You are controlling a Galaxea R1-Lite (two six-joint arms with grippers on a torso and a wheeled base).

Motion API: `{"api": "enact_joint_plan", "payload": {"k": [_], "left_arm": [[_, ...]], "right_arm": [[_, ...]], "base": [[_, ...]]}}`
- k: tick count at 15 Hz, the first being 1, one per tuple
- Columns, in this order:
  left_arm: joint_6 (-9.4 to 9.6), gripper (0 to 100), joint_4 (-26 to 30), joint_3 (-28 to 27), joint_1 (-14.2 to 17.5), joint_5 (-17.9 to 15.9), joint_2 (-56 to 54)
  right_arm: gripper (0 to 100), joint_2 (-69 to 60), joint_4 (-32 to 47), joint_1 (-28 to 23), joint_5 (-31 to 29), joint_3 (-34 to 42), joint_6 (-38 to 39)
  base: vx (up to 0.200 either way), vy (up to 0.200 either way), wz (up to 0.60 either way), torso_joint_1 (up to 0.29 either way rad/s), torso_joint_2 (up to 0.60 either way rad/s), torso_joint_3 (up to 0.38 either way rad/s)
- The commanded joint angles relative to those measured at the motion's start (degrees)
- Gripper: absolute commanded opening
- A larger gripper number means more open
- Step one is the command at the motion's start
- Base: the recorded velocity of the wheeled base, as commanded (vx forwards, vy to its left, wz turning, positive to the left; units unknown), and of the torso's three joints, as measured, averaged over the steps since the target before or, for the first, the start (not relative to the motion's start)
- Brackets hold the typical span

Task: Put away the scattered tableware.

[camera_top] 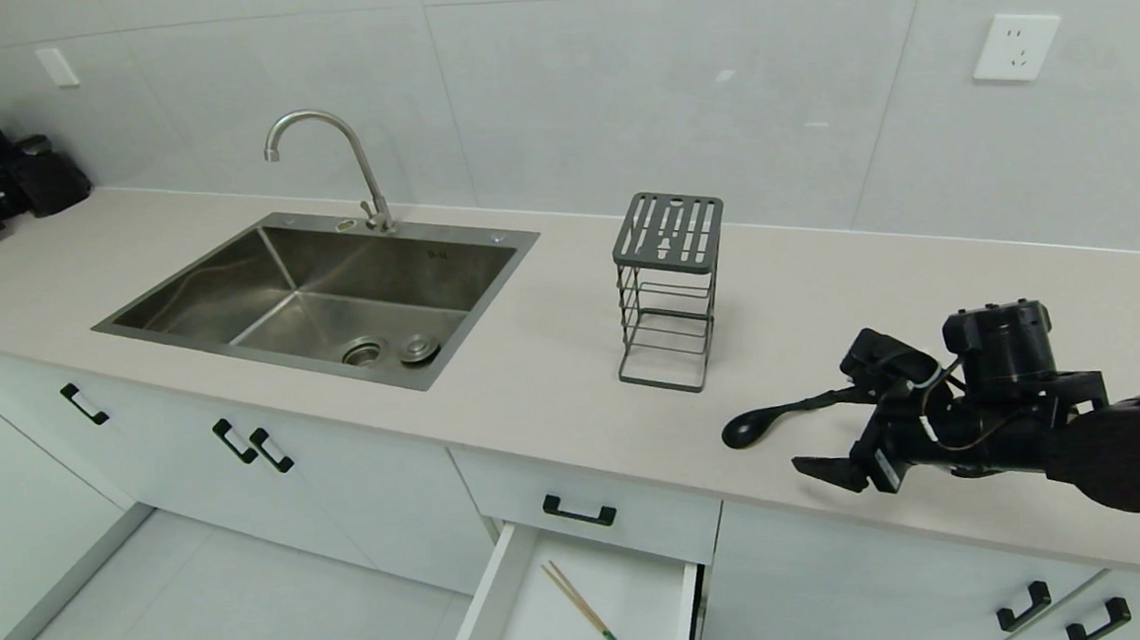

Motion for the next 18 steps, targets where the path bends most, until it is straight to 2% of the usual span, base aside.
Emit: {"api": "enact_joint_plan", "payload": {"k": [1, 6, 11, 18], "left_arm": [[-0.11, 100, -0.02, 0.00, 0.01, 0.02, 0.00], [-0.02, 100, -0.02, 0.00, 0.01, 0.02, 0.00], [-0.11, 100, -0.02, 0.00, 0.01, 0.02, 0.00], [-0.02, 100, -0.02, 0.00, 0.10, 0.02, 0.00]], "right_arm": [[100, 5.90, 0.10, 0.70, -0.04, -4.25, 0.02], [100, 10.56, 1.94, 0.43, 0.40, -11.02, -0.16], [100, 12.41, 2.38, -1.94, 0.49, -13.57, -0.16], [100, 19.09, 4.85, -0.71, 0.49, -22.10, 0.10]], "base": [[0.000, 0.000, 0.00, 0.000, 0.00, 0.000], [0.000, 0.000, 0.00, 0.000, 0.00, 0.000], [0.000, 0.000, 0.00, 0.000, 0.00, 0.000], [0.000, 0.000, 0.00, 0.000, 0.00, 0.000]]}}
